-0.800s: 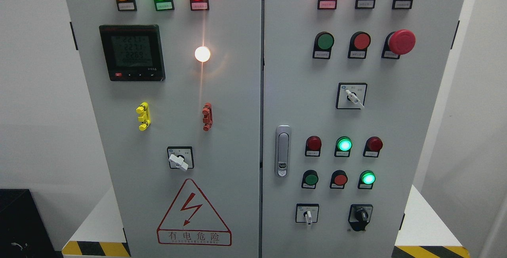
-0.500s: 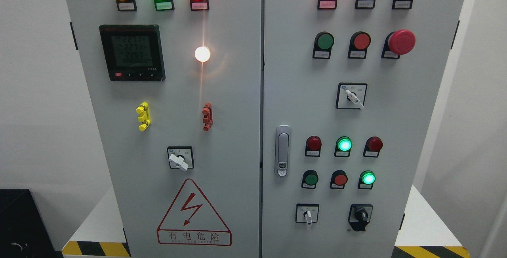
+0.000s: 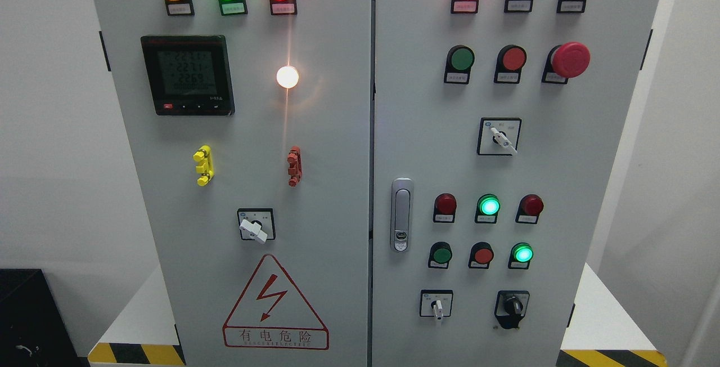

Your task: Flip black knob to close circuit

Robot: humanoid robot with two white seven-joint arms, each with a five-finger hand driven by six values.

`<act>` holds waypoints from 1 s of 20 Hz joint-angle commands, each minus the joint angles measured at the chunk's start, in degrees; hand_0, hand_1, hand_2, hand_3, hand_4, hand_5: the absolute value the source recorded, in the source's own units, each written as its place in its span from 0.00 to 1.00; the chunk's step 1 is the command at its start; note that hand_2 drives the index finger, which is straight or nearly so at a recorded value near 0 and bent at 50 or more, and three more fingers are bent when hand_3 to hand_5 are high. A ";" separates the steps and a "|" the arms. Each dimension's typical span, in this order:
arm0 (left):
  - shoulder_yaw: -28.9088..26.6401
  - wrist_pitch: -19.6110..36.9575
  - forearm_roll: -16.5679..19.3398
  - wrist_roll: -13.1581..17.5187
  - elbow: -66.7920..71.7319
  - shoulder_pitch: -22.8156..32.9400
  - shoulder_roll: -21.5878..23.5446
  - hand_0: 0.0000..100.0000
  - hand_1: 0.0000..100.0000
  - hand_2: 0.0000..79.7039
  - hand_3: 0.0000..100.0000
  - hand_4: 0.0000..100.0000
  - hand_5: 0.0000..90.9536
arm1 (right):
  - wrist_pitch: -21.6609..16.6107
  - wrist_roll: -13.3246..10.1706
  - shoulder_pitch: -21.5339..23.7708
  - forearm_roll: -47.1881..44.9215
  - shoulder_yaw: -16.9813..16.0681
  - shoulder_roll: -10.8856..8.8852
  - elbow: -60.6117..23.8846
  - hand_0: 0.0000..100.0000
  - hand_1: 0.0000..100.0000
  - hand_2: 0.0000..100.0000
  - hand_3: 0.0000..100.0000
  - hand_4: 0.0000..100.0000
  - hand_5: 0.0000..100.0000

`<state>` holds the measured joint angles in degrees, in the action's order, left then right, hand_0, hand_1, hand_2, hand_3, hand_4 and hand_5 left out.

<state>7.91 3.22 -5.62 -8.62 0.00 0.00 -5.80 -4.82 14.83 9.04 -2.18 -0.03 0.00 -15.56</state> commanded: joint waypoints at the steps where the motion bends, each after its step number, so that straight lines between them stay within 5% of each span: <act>1: 0.00 0.03 0.00 0.01 -1.67 1.32 0.00 0.12 0.56 0.00 0.00 0.00 0.00 | -0.63 -0.06 0.01 -0.11 1.08 0.88 -0.78 0.00 0.10 0.01 0.12 0.06 0.00; 7: 0.00 0.03 0.00 0.01 -1.67 1.32 0.00 0.12 0.56 0.00 0.00 0.00 0.00 | -0.37 -0.76 0.45 1.64 1.35 0.18 -10.17 0.00 0.09 0.13 0.32 0.30 0.10; 14: 0.00 0.03 0.00 0.01 -1.67 1.32 0.00 0.12 0.56 0.00 0.00 0.00 0.00 | -0.45 -6.03 1.07 10.07 1.00 -1.76 -24.76 0.00 0.06 0.26 0.45 0.41 0.25; 20: 0.00 0.03 0.00 0.01 -1.67 1.32 0.00 0.12 0.56 0.00 0.00 0.00 0.00 | -0.45 -9.64 1.07 20.61 -1.45 -3.08 -36.54 0.00 0.05 0.42 0.65 0.58 0.46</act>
<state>7.91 3.22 -5.62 -8.62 0.00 0.00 -5.80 -5.32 6.61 9.94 10.34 0.00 -1.01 -34.17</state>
